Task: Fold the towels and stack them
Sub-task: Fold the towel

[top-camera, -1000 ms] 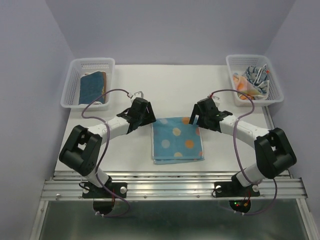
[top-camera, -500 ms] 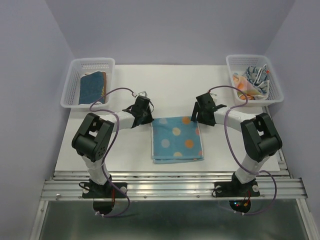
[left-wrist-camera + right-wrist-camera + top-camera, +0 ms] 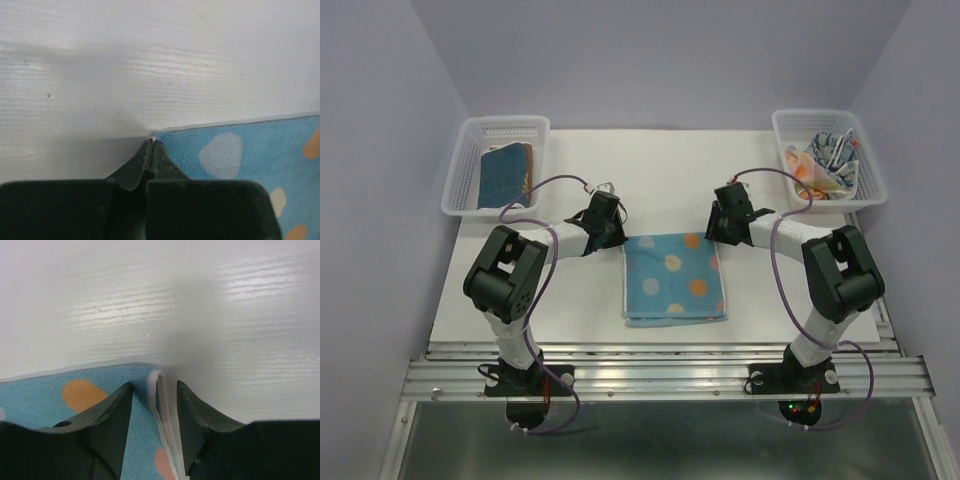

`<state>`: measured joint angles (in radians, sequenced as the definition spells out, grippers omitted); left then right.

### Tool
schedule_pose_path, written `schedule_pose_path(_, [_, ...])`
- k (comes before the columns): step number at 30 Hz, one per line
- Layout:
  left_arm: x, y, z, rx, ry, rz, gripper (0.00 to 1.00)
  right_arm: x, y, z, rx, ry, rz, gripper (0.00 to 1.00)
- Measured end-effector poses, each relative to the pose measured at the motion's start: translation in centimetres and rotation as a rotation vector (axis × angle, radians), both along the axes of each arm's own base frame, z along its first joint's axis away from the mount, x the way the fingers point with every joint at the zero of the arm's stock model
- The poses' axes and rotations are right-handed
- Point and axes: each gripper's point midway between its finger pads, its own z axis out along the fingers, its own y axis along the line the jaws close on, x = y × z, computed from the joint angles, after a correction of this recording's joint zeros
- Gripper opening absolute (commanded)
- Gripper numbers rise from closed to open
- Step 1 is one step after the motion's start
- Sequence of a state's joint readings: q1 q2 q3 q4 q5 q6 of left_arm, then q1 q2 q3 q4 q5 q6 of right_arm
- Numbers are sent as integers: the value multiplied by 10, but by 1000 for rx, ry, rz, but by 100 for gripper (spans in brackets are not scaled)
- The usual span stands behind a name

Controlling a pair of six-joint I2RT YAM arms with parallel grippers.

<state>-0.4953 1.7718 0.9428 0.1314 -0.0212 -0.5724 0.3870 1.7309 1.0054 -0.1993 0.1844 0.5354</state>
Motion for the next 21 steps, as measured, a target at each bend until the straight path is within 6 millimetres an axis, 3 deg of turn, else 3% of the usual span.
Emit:
schedule_pose_path(4, [1, 1, 0, 2, -6, 4, 0, 0, 0, -5, -5, 8, 1, 37])
schedule_pose_path(12, [2, 2, 2, 2, -22, 9, 0, 9, 3, -10, -3, -3, -1, 3])
schedule_pose_path(18, [5, 5, 5, -1, -31, 9, 0, 11, 4, -8, -5, -10, 14, 1])
schedule_pose_path(21, [7, 5, 18, -19, -58, 10, 0, 10, 5, -2, 1, -20, 19, 1])
